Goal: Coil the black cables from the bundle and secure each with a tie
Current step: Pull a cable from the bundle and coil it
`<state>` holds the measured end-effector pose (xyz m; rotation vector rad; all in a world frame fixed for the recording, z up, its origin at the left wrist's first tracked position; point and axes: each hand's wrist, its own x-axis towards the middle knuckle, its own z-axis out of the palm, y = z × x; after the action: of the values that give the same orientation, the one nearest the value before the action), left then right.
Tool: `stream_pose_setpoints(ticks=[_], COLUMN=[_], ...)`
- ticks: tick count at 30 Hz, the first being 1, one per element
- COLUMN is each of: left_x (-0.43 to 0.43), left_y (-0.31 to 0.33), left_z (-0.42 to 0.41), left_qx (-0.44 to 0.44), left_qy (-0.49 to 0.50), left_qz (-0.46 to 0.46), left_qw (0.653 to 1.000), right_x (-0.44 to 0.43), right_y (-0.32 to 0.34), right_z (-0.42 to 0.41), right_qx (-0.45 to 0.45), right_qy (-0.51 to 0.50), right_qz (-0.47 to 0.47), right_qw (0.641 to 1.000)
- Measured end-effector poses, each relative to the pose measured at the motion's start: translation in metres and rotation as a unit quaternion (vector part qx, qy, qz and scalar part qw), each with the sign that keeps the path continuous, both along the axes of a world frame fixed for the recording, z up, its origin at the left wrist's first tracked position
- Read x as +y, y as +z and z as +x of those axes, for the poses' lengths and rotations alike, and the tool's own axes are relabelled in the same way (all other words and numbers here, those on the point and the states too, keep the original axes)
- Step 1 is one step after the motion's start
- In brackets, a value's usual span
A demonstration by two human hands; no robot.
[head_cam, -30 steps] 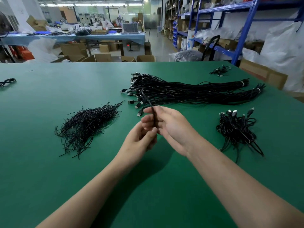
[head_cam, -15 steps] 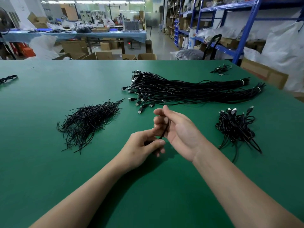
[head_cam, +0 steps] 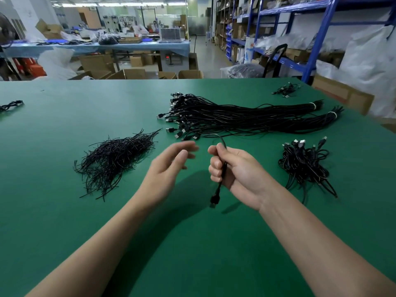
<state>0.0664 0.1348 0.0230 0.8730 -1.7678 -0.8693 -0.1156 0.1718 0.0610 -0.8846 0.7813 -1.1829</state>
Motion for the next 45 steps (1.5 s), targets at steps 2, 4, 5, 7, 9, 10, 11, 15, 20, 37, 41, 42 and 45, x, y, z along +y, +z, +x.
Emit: stream_pose_setpoints(ticks=[2,4,5,7,9,10,11,15,20,37,41,42,45], left_x=[-0.005,-0.007,-0.007,-0.005,0.003,0.006,0.009,0.022,0.037,0.06,0.04,0.037,0.024], left_y=[0.01,0.018,0.019,0.02,0.019,0.018,0.017,0.026,0.027,0.069,0.081,0.081,0.068], left_z=[0.001,-0.007,-0.013,-0.024,-0.029,-0.029,-0.029,-0.029,-0.024,-0.007,0.006,0.007,0.001], left_qx=[-0.094,-0.163,-0.167,-0.132,-0.059,-0.046,-0.034,-0.081,-0.114,-0.275,-0.139,-0.107,-0.013], left_qy=[0.061,0.054,0.03,-0.011,-0.029,-0.025,-0.016,0.047,0.062,0.056,0.002,-0.02,-0.061], left_qz=[-0.11,-0.208,-0.231,-0.208,-0.122,-0.106,-0.109,-0.21,-0.196,-0.257,-0.137,-0.111,-0.046], left_qw=[0.988,0.963,0.958,0.969,0.99,0.993,0.993,0.973,0.972,0.925,0.981,0.988,0.997], right_x=[0.009,0.02,0.025,0.032,0.036,0.036,0.036,0.033,0.03,0.009,0.02,0.024,0.036], right_y=[0.005,0.011,0.016,0.026,0.04,0.047,0.054,0.073,0.094,0.023,0.01,0.008,0.008], right_z=[-0.001,0.004,0.008,0.014,0.013,0.01,0.006,-0.002,-0.008,-0.013,-0.017,-0.017,-0.015], right_qx=[0.037,0.056,0.055,0.045,0.025,0.014,0.005,-0.026,-0.077,0.52,0.37,0.318,0.159], right_qy=[0.071,0.154,0.188,0.23,0.234,0.222,0.202,0.116,0.113,-0.032,0.131,0.169,0.248], right_qz=[-0.016,-0.036,-0.046,-0.073,-0.099,-0.109,-0.117,-0.139,-0.176,-0.275,-0.169,-0.14,-0.106], right_qw=[0.997,0.986,0.979,0.969,0.967,0.969,0.972,0.983,0.975,0.808,0.904,0.922,0.95])
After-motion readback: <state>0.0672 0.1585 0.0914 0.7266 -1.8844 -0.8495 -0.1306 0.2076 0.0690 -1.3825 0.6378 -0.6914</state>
